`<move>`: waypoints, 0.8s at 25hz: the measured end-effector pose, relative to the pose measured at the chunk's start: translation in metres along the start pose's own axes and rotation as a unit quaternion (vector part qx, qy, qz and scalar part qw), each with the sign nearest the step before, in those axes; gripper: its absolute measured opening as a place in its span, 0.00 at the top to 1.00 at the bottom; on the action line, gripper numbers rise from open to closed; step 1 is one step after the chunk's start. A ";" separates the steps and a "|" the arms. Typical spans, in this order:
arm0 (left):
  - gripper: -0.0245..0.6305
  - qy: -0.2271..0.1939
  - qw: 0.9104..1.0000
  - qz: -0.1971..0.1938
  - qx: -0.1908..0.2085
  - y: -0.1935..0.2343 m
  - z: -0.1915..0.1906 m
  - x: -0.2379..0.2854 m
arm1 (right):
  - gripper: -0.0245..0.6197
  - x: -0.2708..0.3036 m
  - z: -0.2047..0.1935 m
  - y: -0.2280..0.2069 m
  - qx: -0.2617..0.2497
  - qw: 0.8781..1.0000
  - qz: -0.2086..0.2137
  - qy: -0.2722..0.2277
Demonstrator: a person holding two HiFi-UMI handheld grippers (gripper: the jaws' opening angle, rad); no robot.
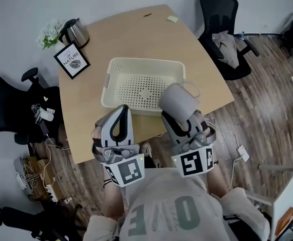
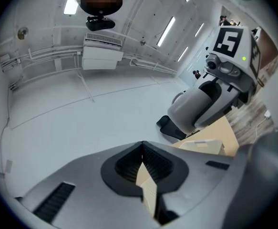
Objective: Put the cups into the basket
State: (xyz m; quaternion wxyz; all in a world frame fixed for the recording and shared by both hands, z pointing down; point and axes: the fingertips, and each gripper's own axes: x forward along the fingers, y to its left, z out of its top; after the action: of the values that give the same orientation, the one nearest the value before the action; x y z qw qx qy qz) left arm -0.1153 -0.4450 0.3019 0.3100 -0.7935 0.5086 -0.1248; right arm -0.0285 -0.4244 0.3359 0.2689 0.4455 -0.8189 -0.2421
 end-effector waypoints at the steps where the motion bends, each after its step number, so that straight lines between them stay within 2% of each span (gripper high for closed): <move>1: 0.95 -0.003 1.000 -0.002 -0.001 0.005 -0.004 0.009 | 0.86 0.009 0.000 -0.005 -0.001 1.000 -0.004 0.003; 5: 0.95 -0.014 1.000 -0.007 -0.012 0.018 -0.021 0.037 | 0.86 0.039 -0.007 -0.015 -0.004 1.000 -0.012 0.018; 10: 0.95 -0.017 1.000 -0.015 -0.013 0.027 -0.034 0.055 | 0.86 0.063 -0.015 -0.014 0.016 0.999 -0.008 0.034; 17: 0.95 0.014 1.000 0.002 -0.022 0.027 -0.049 0.074 | 0.86 0.087 -0.035 -0.012 0.012 0.998 0.045 0.043; 20: 0.95 0.033 0.999 0.019 -0.023 0.028 -0.052 0.082 | 0.86 0.096 -0.046 -0.015 -0.003 0.995 0.085 0.046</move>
State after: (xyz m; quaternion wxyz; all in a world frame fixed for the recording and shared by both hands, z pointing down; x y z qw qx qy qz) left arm -0.1253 -0.5445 0.3157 0.2766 -0.7862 0.5364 -0.1331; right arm -0.0340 -0.5217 0.3817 0.3275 0.3839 -0.8399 -0.1999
